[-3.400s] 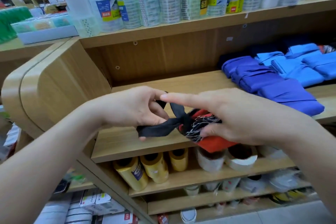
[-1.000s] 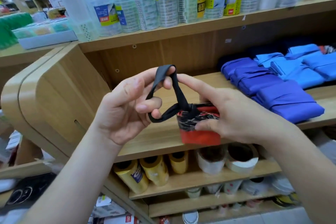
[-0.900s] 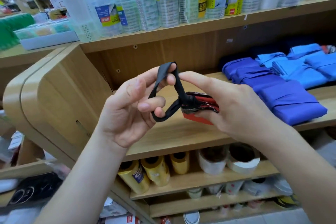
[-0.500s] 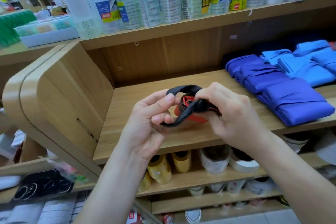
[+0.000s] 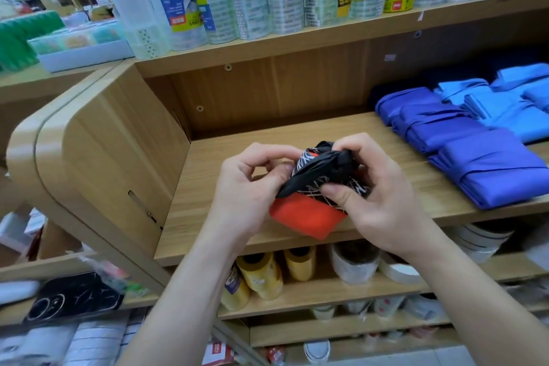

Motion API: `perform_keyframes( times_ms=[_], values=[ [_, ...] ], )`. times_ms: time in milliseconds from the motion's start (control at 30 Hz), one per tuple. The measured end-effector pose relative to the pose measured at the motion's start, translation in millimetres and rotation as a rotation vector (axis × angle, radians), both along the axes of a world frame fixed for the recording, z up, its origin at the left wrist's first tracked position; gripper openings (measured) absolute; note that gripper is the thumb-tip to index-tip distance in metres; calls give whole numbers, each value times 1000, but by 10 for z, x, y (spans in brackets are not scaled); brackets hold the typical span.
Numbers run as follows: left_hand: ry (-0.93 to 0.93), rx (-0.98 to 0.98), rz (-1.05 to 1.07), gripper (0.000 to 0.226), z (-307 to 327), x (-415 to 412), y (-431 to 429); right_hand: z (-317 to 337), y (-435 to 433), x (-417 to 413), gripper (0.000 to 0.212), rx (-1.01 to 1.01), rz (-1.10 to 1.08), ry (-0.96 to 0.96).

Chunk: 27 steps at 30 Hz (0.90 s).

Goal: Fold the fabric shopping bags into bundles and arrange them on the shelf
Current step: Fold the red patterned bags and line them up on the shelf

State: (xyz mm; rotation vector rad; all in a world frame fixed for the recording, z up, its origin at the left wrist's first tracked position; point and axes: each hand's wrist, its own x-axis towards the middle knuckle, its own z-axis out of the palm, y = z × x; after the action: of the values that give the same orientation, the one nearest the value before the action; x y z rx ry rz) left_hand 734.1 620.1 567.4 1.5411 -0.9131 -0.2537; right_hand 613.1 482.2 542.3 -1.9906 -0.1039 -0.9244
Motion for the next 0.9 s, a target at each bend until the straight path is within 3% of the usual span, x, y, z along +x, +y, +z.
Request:
perform_keyframes(
  times_ms=[133,233,367,500,667,800,900],
  values=[
    [-26,-115,-206,17,-16,8,65,-15,-34,34,34,296,143,39],
    [28,-89,-374,44,-12,43,196,-7,-79,48,37,666,266,-5],
    [-51,61,-495,49,9,50,243,-63,-12,93,31,808,286,11],
    [-31,-37,-422,41,-14,-4,182,-64,56,147,23,924,274,-15],
    [-90,-84,-280,32,-147,-26,112,-115,49,205,20,931,149,-6],
    [-277,-50,-11,25,-284,-87,42,-102,41,258,21,938,-36,-43],
    [-306,-78,135,21,-383,-184,2,-89,36,323,21,903,-227,-60]
  ],
)
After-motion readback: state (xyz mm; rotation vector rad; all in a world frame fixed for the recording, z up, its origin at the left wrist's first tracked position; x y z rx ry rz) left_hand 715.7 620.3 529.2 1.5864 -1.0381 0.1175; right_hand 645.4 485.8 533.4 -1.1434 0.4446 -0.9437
